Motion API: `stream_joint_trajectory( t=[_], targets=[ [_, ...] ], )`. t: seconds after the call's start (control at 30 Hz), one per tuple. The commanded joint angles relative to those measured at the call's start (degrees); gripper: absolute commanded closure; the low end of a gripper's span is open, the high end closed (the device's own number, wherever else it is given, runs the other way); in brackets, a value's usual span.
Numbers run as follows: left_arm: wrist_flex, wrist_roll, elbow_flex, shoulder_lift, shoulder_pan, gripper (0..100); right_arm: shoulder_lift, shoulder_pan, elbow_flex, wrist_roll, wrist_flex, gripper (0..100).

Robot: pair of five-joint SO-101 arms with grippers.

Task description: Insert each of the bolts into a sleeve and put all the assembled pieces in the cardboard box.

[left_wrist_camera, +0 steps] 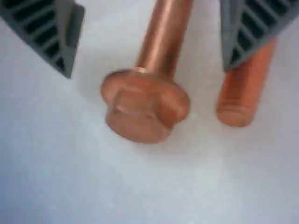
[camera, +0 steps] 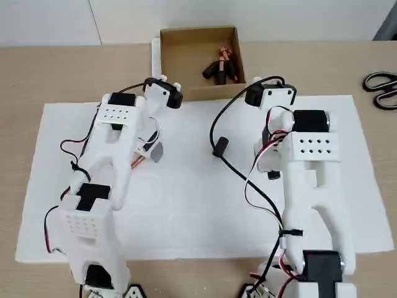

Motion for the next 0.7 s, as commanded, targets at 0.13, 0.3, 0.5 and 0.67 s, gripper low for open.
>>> stream_joint_trajectory(
  t=[0.13,0.3,0.5,0.67],
  targets=[
    [-1.4,0.8,-2.3,5.3,2.3,81,-2.9,0.0,-0.2,0.0,-0.3,99.5],
    [-2.5,1.1,-2.5,6.0,2.4,81,-2.9,0.0,-0.2,0.0,-0.3,99.5],
    [1.7,1.7,-6.3,6.0,2.4,90,-2.9,0.0,-0.2,0.0,-0.4,99.5],
    [3.8,3.0,-8.2,6.1,3.1,99,-2.9,0.0,-0.2,0.0,-0.4,99.5]
  ],
)
